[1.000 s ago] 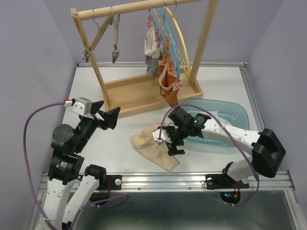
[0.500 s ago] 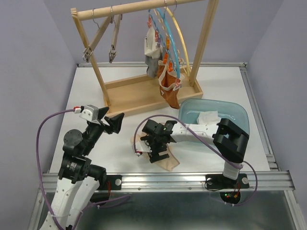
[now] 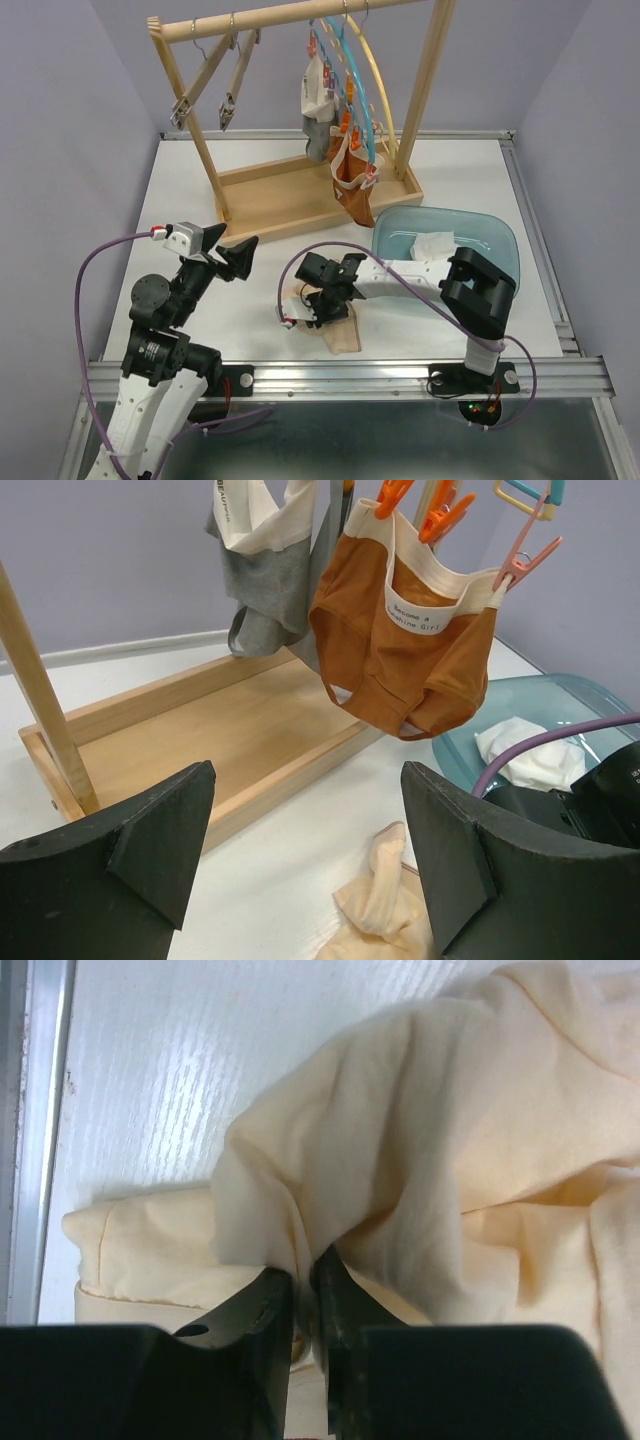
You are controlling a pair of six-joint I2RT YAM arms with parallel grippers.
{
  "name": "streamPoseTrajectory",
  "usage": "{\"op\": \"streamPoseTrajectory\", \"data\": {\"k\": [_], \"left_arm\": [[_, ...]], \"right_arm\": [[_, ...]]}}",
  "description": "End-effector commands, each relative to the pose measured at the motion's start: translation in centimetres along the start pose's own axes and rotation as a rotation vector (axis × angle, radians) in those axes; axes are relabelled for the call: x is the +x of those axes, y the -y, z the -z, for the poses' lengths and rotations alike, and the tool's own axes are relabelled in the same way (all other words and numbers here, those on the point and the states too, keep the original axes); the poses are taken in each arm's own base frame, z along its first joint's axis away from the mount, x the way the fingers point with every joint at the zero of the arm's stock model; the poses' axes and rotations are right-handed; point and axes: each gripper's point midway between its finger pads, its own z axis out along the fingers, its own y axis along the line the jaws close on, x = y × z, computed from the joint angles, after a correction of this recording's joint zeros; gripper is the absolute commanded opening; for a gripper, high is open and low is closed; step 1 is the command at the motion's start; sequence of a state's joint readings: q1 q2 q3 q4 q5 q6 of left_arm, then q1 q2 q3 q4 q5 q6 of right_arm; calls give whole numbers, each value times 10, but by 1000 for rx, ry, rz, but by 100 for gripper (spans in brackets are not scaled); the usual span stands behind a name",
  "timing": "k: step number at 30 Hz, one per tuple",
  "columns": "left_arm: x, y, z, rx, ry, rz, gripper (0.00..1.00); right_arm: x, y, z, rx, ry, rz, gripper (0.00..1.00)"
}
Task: Remove the underwear clipped to the hanger
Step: Pick up the underwear from the center of the board, then place the underwear in the bin.
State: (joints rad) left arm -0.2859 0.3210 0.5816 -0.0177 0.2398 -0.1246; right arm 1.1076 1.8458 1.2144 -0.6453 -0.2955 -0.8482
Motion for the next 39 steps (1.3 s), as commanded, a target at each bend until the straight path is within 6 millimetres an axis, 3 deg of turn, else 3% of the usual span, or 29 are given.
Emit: {"op": "streamPoseTrajectory", "data": {"k": [1,7,12,18,19,23,28,33,39], "left_arm": [[-8,3,0,18,48,-7,86],[-8,2,0,13,49,-5,86],[-6,2,0,12,43,-2,86],[-6,1,0,9,42,-4,86],[-6,1,0,9,42,-4,86],[-6,1,-1,10,40,-3,86],[-3,1,-2,11,29,2,86],[-1,1,-3,16,21,3,86],[0,1,-3,12,20,2,86]], "right_arm": [[-3,-16,20,-47,17,40,15],[-6,-27,54,-47,30,67,0],[-9,-23,98,5,116,56,1],[3,-11,158,122,262,-18,1],[8,-7,179,187,296,-29,1],[24,-9,225,334,369,-66,1],[57,-8,271,537,397,-196,0],[91,-4,298,735,347,-350,1],[134,2,304,897,288,-550,1]]}}
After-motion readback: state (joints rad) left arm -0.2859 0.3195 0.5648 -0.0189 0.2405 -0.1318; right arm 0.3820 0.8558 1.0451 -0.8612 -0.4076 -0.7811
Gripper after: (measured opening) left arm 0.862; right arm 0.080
